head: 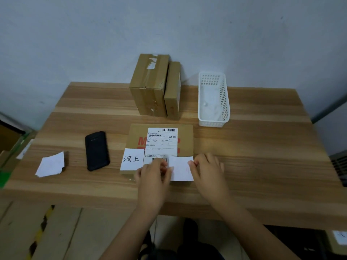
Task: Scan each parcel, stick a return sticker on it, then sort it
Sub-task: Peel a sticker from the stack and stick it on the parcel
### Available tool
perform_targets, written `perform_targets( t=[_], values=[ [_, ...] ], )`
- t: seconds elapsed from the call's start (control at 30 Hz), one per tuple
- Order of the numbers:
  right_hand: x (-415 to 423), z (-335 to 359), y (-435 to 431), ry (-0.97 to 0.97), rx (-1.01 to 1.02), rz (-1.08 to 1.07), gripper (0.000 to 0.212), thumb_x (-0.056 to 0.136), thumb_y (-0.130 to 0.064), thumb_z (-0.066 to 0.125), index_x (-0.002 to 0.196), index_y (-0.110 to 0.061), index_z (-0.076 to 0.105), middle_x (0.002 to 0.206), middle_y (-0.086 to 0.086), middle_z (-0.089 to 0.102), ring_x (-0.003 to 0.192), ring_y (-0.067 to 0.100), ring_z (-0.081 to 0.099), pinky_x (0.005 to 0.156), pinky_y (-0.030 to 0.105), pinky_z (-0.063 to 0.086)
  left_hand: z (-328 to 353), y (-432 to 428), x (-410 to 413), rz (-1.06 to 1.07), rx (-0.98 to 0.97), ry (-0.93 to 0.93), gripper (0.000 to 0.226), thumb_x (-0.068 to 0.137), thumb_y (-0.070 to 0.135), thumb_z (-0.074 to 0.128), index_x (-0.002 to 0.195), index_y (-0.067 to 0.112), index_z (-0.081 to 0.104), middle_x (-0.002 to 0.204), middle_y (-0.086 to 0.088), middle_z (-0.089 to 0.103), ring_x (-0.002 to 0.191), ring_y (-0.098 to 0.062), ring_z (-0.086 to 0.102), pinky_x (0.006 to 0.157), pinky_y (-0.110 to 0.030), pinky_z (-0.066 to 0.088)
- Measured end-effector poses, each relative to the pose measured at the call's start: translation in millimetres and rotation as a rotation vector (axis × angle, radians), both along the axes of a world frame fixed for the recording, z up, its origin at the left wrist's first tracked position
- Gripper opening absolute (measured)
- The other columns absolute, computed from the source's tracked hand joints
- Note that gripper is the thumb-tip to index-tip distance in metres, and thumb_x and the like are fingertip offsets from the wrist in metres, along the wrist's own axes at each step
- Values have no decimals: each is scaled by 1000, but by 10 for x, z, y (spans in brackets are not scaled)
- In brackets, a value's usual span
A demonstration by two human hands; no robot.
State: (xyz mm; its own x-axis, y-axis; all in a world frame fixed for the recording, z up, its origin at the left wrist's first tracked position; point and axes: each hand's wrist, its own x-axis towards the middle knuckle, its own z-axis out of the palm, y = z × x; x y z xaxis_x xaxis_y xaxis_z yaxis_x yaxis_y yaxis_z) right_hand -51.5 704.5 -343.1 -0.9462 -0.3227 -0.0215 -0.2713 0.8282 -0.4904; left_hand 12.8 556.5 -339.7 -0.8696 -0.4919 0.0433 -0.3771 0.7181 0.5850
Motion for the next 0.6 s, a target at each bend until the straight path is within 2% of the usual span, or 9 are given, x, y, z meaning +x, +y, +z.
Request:
perform_targets(
  t=[0.13, 0.27, 0.33, 0.4, 0.5, 0.53, 0.6],
  values=[
    [-1, -39, 20, 36, 102, -4, 24, 99, -41, 42, 94, -21, 52, 103, 1, 52, 98, 23, 45, 84, 37, 33, -36, -18, -19, -42, -65, -16, 12, 90, 36, 63, 95, 28, 56, 85, 15, 62, 91, -11, 54, 78, -22, 15],
    [-49, -17, 70, -15, 214, -60, 38, 96, -57, 35, 107, -24, 52, 113, -3, 50, 107, 18, 44, 93, 35, 32, -128, -69, -4, -77, -129, 7, 16, 88, 34, 65, 98, 23, 58, 93, 8, 59, 92, -17, 54, 81, -25, 18],
    [-65, -5, 108, -27, 134, -84, 40, 94, -57, 42, 113, -24, 51, 115, -4, 49, 111, 17, 44, 94, 34, 32, -177, -104, -8, -146, -214, 71, 18, 89, 34, 60, 102, 22, 60, 101, 3, 60, 96, -22, 55, 85, -31, 30],
    [-53, -20, 142, 45, -5, -1, 33, 95, -48, 49, 115, -22, 55, 118, -4, 51, 111, 17, 45, 93, 32, 33, -218, -138, -31, -296, -274, 153, 30, 91, 35, 49, 115, 20, 60, 117, 0, 60, 109, -24, 54, 92, -38, 40],
    [-5, -117, 141, 158, -44, 191, 41, 96, -45, 44, 125, -21, 59, 133, -3, 55, 122, 18, 43, 95, 30, 28, -281, -178, -85, -544, -329, 135, 47, 99, 36, 38, 139, 13, 50, 146, -2, 47, 138, -18, 36, 113, -35, 24],
    [20, -162, 132, 177, -3, 234, 46, 98, -47, 38, 130, -20, 58, 139, -2, 53, 129, 19, 39, 98, 31, 27, -318, -190, -92, -594, -361, 107, 50, 101, 38, 34, 143, 12, 44, 150, -3, 41, 142, -16, 30, 116, -34, 19],
    [59, -266, 125, 193, 92, 269, 55, 102, -49, 23, 136, -18, 52, 147, -1, 47, 138, 22, 31, 105, 37, 23, -395, -212, -88, -654, -457, 44, 55, 103, 40, 29, 147, 10, 38, 154, -5, 34, 145, -17, 25, 117, -36, 18]
  ],
)
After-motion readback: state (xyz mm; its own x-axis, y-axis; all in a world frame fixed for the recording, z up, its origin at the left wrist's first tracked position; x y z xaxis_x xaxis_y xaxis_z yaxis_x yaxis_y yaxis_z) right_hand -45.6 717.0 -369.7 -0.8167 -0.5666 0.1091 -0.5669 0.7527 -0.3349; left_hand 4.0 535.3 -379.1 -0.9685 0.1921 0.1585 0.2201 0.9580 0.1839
